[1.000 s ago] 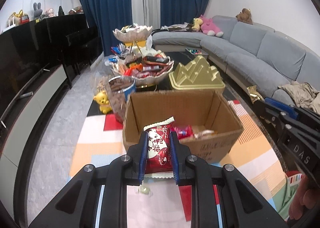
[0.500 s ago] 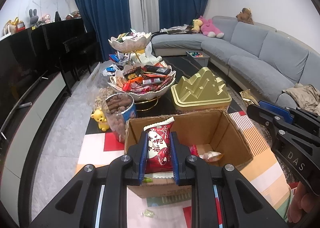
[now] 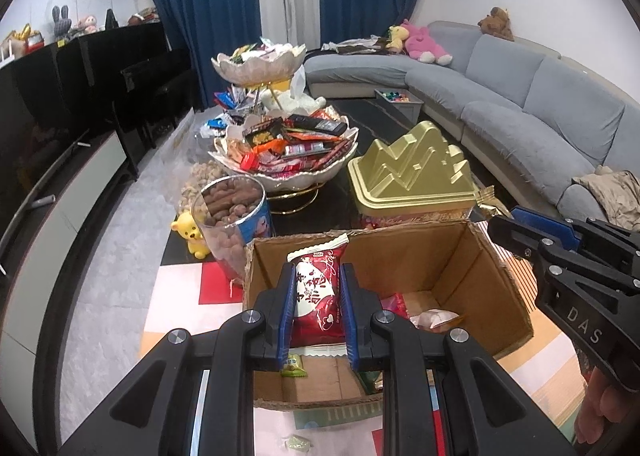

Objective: Organize snacks

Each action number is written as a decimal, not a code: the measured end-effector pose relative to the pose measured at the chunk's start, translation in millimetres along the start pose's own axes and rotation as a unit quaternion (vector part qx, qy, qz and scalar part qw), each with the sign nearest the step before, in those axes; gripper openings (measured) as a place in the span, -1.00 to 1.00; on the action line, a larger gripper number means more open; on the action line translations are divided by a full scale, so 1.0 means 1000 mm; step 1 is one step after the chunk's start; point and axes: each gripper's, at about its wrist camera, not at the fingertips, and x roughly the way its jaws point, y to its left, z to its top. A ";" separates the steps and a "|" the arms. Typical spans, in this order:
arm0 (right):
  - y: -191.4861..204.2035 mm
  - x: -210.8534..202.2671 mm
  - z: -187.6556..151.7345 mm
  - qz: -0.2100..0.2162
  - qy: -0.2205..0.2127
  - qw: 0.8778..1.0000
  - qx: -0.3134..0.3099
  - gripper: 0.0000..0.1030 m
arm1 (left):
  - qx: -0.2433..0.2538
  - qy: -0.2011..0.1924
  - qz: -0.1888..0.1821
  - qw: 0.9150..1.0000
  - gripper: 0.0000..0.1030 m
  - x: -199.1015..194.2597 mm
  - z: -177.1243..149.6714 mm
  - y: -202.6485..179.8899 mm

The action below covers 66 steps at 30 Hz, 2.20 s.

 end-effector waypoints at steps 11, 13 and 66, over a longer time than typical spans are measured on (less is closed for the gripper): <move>0.003 0.015 0.001 0.009 0.015 1.000 -0.003 -0.59 | 0.001 0.013 -0.008 1.000 -0.55 0.012 -0.002 0.003; 0.002 0.015 0.002 0.008 0.015 1.000 -0.006 -0.59 | -0.001 0.011 -0.006 1.000 -0.29 0.010 -0.002 0.003; 0.018 -0.061 -0.096 -0.042 -0.031 0.998 0.030 0.31 | 0.039 -0.051 0.031 0.997 0.51 -0.064 -0.101 0.007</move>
